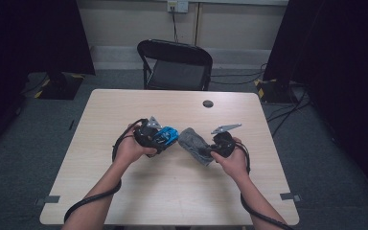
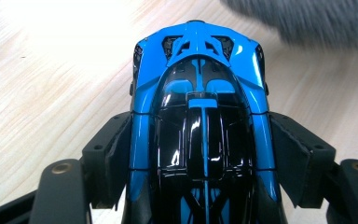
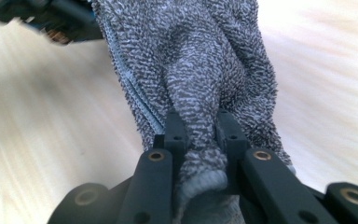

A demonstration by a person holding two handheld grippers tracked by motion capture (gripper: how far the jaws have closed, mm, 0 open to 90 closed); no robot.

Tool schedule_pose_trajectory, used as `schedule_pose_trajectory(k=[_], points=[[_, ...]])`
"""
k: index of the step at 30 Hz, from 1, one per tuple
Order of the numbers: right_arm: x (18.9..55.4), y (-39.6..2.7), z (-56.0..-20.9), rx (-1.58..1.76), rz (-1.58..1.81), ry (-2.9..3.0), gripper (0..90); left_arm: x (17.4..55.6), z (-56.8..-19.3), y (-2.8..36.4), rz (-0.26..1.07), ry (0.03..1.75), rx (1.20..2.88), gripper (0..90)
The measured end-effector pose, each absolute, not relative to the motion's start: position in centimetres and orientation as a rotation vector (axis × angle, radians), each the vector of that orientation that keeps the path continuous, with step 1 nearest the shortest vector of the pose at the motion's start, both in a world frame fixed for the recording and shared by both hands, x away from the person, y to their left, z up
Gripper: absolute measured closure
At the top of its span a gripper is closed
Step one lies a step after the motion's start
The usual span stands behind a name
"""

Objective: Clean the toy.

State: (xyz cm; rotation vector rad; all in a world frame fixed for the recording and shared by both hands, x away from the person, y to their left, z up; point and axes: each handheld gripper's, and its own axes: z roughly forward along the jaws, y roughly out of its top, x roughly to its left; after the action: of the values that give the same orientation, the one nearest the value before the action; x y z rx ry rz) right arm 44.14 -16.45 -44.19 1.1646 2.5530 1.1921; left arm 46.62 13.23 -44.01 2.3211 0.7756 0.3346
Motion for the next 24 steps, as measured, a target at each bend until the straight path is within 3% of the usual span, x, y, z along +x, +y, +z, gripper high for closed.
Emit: schedule_pose_trajectory(k=[10, 24], points=[[46.2, -18.4, -42.9, 1.297, 1.186, 2.422, 78.3, 45.3, -43.2, 12.0, 0.296, 0.680, 2.323, 28.4], [47.8, -17.4, -42.4, 1.309, 1.174, 2.419, 78.3, 44.2, -43.6, 10.3, 0.255, 0.594, 2.331, 28.4]])
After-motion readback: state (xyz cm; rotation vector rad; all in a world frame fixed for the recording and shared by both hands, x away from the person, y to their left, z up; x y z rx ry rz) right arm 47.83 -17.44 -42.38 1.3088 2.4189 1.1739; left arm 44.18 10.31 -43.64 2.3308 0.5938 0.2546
